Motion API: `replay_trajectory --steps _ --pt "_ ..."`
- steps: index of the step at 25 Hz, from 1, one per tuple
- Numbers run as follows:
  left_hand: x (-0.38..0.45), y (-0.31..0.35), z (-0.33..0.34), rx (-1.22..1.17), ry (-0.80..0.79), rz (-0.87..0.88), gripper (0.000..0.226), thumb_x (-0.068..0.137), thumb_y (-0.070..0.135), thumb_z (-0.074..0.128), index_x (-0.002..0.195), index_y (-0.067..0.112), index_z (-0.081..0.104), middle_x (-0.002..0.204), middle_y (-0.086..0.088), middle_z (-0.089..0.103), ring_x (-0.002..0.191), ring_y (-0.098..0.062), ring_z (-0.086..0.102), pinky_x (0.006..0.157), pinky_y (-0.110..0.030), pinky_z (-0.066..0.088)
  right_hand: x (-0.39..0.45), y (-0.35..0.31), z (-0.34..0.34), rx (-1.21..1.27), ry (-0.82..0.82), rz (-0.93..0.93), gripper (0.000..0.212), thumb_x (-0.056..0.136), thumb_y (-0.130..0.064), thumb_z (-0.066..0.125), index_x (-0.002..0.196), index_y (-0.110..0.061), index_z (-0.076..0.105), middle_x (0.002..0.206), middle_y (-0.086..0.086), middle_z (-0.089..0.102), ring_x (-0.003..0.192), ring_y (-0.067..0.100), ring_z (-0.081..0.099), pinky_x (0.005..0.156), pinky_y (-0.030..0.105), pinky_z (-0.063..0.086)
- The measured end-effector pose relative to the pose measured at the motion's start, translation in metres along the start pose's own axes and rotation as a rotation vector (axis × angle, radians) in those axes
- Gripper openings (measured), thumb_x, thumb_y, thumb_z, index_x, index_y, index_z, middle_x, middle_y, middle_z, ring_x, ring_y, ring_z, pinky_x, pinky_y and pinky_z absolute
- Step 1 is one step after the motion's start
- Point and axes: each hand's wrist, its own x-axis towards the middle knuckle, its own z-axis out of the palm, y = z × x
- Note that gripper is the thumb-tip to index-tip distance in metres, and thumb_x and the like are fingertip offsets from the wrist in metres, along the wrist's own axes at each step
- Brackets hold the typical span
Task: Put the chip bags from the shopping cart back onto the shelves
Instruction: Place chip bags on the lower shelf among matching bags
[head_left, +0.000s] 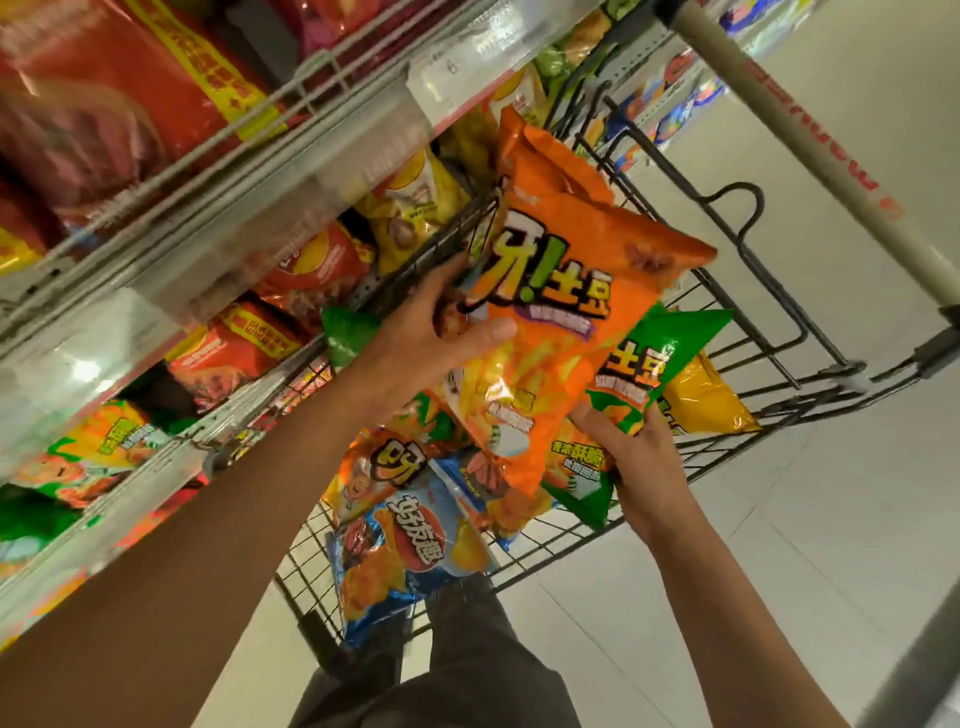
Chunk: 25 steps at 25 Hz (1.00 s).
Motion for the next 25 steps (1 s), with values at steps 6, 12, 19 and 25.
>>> replay_trajectory --steps 6,12,19,25 --pt "-0.081 -0.008 -0.007 -0.031 -0.129 -0.063 0.044 0.067 0.076 0.070 0.108 0.070 0.056 0.110 0.034 0.068 0.097 0.012 0.065 0.071 -0.015 0.053 -0.057 -0.008 0.029 0.027 0.108 -0.143 0.049 0.080 -0.024 0.081 0.123 -0.020 0.060 0.109 0.007 0.077 0.093 0.028 0.077 0.075 0.043 0.064" --pt "-0.210 -0.064 -0.030 -0.234 0.086 -0.053 0.054 0.064 0.075 0.076 0.115 0.062 0.062 0.113 0.016 0.073 0.099 -0.005 0.070 0.076 -0.018 0.058 -0.130 0.029 0.093 -0.093 0.005 -0.193 0.046 0.075 -0.028 0.082 0.117 -0.027 0.062 0.102 0.002 0.079 0.087 0.023 0.078 0.068 0.037 0.063" --pt "-0.412 -0.132 -0.107 -0.323 0.635 0.073 0.051 0.067 0.057 0.084 0.114 0.053 0.066 0.107 0.025 0.074 0.103 0.004 0.069 0.077 -0.011 0.053 -0.244 0.097 0.195 -0.185 -0.287 -0.336 0.041 0.084 -0.011 0.079 0.121 -0.017 0.064 0.105 0.006 0.079 0.090 0.022 0.077 0.067 0.029 0.062" --pt "-0.579 -0.178 -0.153 -0.328 1.075 -0.023 0.067 0.066 0.060 0.086 0.124 0.045 0.056 0.109 0.026 0.072 0.100 0.006 0.067 0.087 -0.030 0.053 -0.323 0.121 0.278 -0.365 -0.483 -0.436 0.043 0.081 -0.024 0.083 0.118 -0.034 0.063 0.100 -0.019 0.077 0.088 -0.001 0.073 0.063 0.011 0.055"
